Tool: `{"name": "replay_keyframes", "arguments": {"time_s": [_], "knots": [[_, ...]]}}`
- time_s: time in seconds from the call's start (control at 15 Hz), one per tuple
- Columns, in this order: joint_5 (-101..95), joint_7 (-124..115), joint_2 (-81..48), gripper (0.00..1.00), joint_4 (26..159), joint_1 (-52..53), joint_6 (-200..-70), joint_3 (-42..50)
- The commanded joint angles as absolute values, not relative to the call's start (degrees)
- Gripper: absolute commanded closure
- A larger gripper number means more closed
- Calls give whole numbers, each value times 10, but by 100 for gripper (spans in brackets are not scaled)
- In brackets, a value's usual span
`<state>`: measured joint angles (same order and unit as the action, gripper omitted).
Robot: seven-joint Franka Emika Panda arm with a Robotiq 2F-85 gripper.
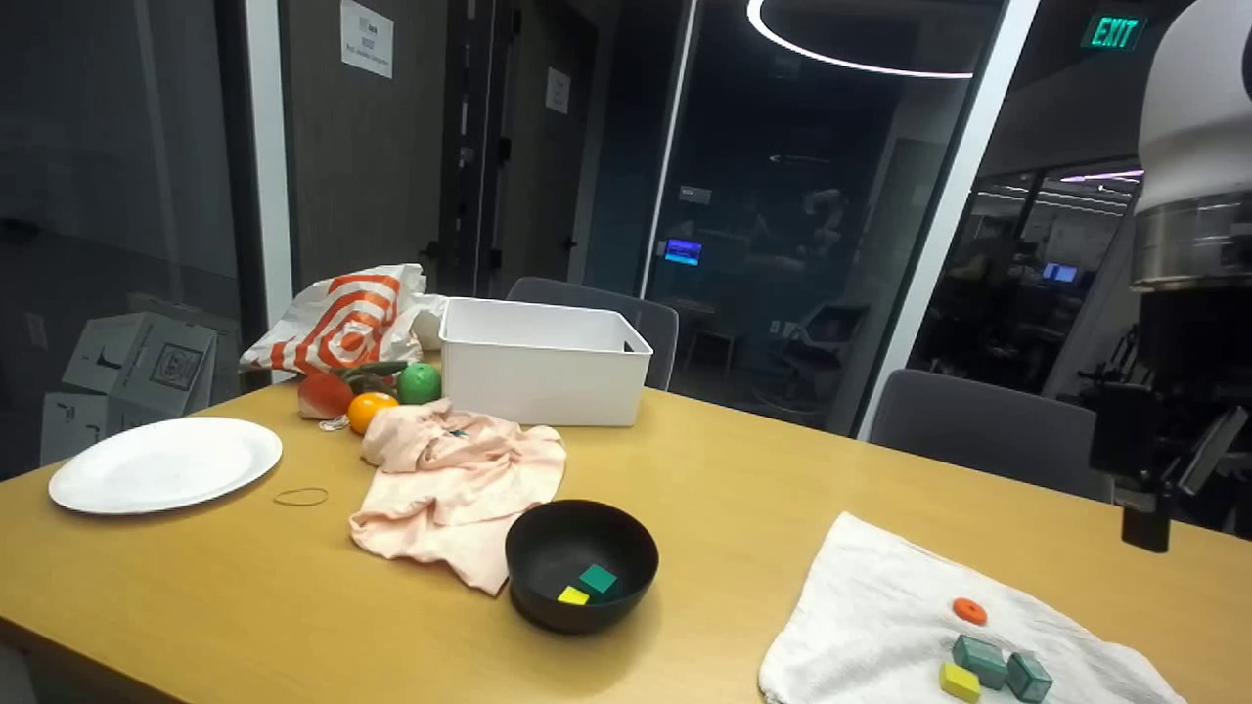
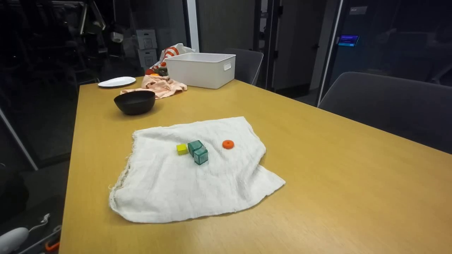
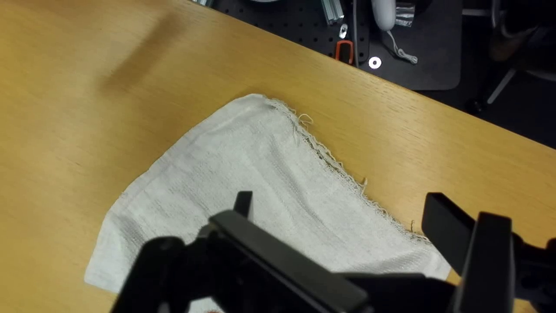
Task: Fold the white towel
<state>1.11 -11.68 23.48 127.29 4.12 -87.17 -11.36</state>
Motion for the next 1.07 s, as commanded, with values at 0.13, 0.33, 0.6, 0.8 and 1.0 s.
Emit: {"name": "replay_keyframes", "arguments": {"time_s": [0.13, 0.33, 0.6, 0.8, 1.0], "knots": [[0, -122, 161, 0, 1273, 54, -1012, -120], [-24, -114, 82, 0, 1257, 58, -1108, -122], [-114, -133, -30, 0, 1220, 64, -1227, -117], [-177, -138, -99, 0, 1172, 66, -1280, -94], [-161, -121, -159, 0, 1118, 62, -1304, -69]]}}
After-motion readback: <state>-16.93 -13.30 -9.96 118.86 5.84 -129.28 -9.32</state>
